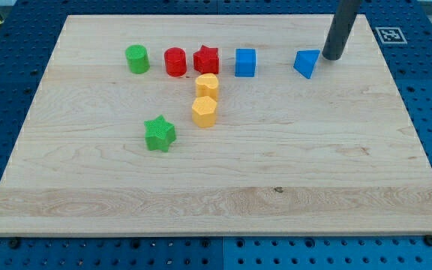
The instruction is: Slide the green star closer to the yellow hexagon
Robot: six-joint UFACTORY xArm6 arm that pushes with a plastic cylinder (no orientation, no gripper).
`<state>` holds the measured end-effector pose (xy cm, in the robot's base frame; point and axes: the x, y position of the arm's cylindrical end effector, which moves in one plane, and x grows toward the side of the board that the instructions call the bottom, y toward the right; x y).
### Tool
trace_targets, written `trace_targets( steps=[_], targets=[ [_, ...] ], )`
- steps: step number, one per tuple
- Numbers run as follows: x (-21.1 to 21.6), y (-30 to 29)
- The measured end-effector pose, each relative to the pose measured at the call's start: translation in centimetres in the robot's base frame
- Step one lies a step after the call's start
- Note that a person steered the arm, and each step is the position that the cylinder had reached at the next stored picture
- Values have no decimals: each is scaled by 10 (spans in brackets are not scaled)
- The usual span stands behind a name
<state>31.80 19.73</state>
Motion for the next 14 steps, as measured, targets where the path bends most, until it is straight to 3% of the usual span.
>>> trace_targets(
  steps=[2,4,5,6,7,8,9,11,12,13,14],
  targets=[
    [6,-52],
    [5,-41],
    [0,-20],
    [-10,54],
    [44,104],
    [119,70],
    [180,-8],
    [249,-203],
    [256,-312],
    [221,-399],
    [151,-427]
  ],
)
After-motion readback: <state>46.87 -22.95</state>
